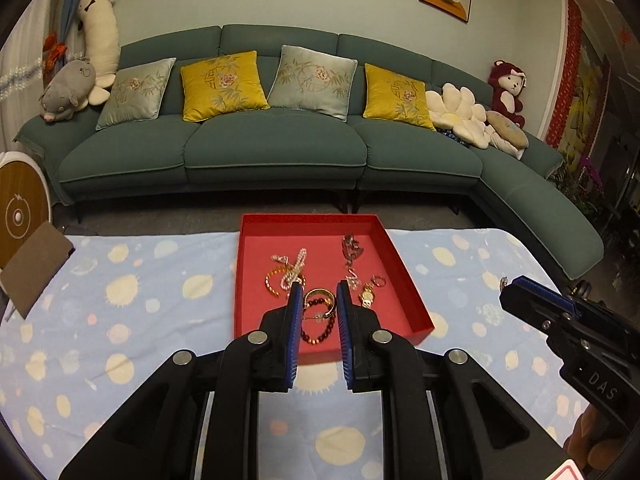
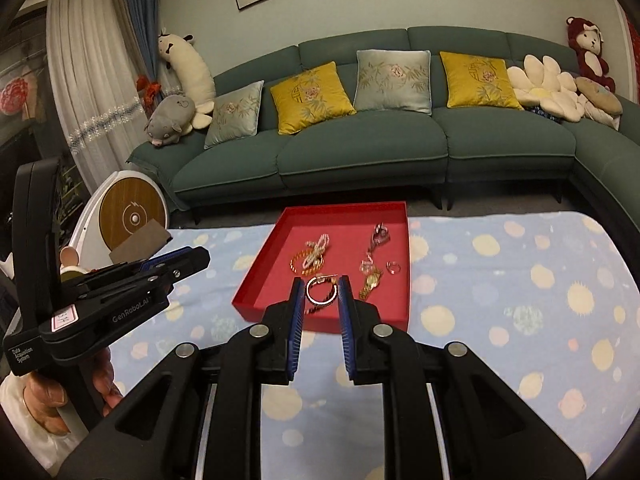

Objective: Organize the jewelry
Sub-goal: 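Carry the gold earrings in both tools over the red box, then open both tools to drop the gold earrings into the box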

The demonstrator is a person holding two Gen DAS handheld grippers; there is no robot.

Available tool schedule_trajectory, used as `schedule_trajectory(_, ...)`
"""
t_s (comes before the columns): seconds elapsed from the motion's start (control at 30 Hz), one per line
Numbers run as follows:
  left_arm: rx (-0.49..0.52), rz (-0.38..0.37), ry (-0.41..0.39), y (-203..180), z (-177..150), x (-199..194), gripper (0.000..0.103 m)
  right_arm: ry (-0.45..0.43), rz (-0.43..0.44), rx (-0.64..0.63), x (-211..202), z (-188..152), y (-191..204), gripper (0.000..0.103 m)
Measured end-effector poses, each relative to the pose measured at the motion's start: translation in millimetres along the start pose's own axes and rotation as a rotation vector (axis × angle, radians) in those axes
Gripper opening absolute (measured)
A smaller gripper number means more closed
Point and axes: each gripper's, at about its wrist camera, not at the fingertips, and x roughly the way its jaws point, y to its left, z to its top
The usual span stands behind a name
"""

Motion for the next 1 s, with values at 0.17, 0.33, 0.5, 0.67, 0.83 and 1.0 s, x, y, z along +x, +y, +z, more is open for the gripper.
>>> schedule_trajectory(0.17,-0.031,0.021,0.036,18,12,48,0.015,0.018,-0.012,0.045,49,17,-14,0.016)
schedule_trajectory(0.33,-0.026,0.05,0.093,27,7,92,0.015,0.08,-0.04,0.04,95,11,-22,0.016)
schedule_trajectory(0.5,-0.034,0.063,0.142,34,-4,121,0.014,0.154,-0.065,0.073,129,-5,-40,0.016)
schedule_trajectory(0.67,-0.014,0.074,0.164,34,-11,138,0.015,0.195,-0.079,0.067,146,-14,-46,0.016)
schedule_trajectory(0.83,-0.011,0.087,0.181,35,-15,152,0.015,0.216,-0.095,0.06,158,-19,-48,0.016)
schedule_trajectory(1.0,-0.002,0.095,0.185,34,-17,161,0.015,0.23,-0.103,0.057,164,-22,-52,0.016)
